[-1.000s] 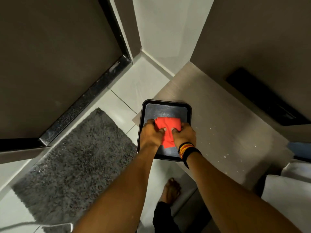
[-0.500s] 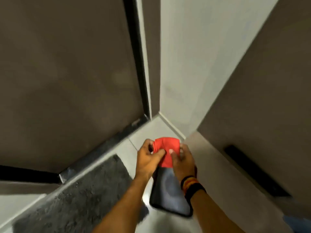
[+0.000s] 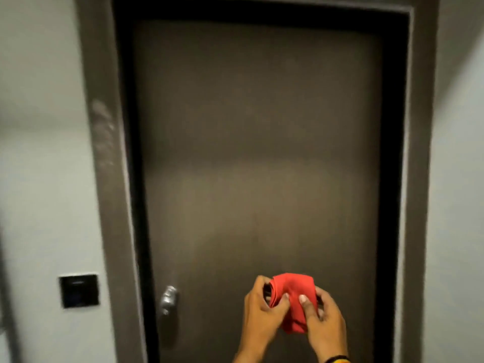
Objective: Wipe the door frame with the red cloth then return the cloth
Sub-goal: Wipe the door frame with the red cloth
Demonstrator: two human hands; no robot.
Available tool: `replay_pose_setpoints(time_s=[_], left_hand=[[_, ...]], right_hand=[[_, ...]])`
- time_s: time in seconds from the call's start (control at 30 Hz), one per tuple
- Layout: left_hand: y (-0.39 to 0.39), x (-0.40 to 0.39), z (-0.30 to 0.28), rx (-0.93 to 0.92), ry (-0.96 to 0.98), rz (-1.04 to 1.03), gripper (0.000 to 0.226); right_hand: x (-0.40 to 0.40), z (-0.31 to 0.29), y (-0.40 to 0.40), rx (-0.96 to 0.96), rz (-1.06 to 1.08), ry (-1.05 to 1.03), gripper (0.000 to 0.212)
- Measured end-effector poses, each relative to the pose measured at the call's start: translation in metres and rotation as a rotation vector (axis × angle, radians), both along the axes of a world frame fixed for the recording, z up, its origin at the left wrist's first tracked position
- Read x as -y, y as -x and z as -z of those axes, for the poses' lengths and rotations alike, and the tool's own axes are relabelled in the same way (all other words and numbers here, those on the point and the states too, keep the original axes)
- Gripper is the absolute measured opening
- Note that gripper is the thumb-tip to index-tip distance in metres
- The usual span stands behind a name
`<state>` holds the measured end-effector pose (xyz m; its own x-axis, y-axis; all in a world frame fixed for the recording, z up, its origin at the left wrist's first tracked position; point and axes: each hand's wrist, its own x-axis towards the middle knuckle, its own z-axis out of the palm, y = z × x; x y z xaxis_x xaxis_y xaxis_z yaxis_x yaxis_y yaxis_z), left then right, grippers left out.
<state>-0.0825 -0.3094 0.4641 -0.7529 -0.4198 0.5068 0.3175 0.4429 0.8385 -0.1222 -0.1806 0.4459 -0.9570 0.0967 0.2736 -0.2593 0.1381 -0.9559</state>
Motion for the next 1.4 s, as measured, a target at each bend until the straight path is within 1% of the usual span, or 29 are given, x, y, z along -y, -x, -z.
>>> replay_pose_setpoints(time_s=[0.1, 0.17, 0.23, 0.3, 0.37, 0.47, 0.53, 0.63, 0.73, 0.83, 0.93, 1.03, 1.1, 1.17, 1.23, 1.33, 1.4], left_hand=[[-0.029, 0.061, -0.098, -0.126, 0.079, -0.086, 0.027], [-0.052, 0.096, -0.153, -0.192, 0.119, -0.131, 0.023], [-0.075, 0.132, -0.198, -0.249, 0.143, -0.185, 0.023], [-0.096, 0.163, -0.23, -0.307, 0.16, -0.24, 0.024], [-0.118, 0.196, -0.249, -0.332, 0.169, -0.286, 0.026], [-0.145, 0.242, -0.254, -0.276, 0.166, -0.333, 0.03], [-0.162, 0.275, -0.243, -0.182, 0.153, -0.331, 0.033], [-0.179, 0.314, -0.216, -0.043, 0.168, -0.308, 0.039], [-0.181, 0.349, -0.178, 0.074, 0.193, -0.279, 0.048], [-0.174, 0.369, -0.132, 0.185, 0.223, -0.269, 0.05], [-0.161, 0.381, -0.089, 0.239, 0.245, -0.327, 0.049], [-0.149, 0.389, -0.054, 0.281, 0.253, -0.394, 0.046], [-0.141, 0.393, -0.037, 0.294, 0.266, -0.436, 0.045], [-0.133, 0.398, -0.024, 0.279, 0.257, -0.461, 0.042], [-0.127, 0.402, -0.017, 0.245, 0.252, -0.483, 0.041], [-0.128, 0.409, -0.01, 0.154, 0.305, -0.513, 0.045], [-0.134, 0.418, -0.008, 0.061, 0.369, -0.549, 0.052]], right_hand=[[0.065, -0.097, -0.016, -0.167, -0.058, 0.024, 0.022], [0.104, -0.155, -0.033, -0.276, -0.07, 0.051, 0.021], [0.141, -0.202, -0.053, -0.358, -0.092, 0.071, 0.022], [0.173, -0.237, -0.071, -0.413, -0.127, 0.083, 0.025], [0.208, -0.26, -0.091, -0.443, -0.166, 0.089, 0.028], [0.252, -0.269, -0.114, -0.461, -0.215, 0.09, 0.029], [0.282, -0.259, -0.125, -0.444, -0.247, 0.057, 0.029], [0.317, -0.225, -0.132, -0.406, -0.277, 0.026, 0.027], [0.351, -0.176, -0.132, -0.348, -0.28, -0.008, 0.023], [0.37, -0.124, -0.125, -0.265, -0.295, -0.018, 0.02], [0.385, -0.078, -0.117, -0.203, -0.268, -0.036, 0.02], [0.396, -0.046, -0.109, -0.151, -0.234, -0.059, 0.019], [0.402, -0.034, -0.106, -0.14, -0.184, -0.108, 0.023], [0.408, -0.023, -0.103, -0.195, -0.079, -0.192, 0.03], [0.414, -0.017, -0.106, -0.346, 0.006, -0.267, 0.033], [0.422, -0.01, -0.113, -0.637, -0.014, -0.397, 0.032], [0.427, 0.002, -0.112, -0.72, -0.043, -0.535, 0.039]])
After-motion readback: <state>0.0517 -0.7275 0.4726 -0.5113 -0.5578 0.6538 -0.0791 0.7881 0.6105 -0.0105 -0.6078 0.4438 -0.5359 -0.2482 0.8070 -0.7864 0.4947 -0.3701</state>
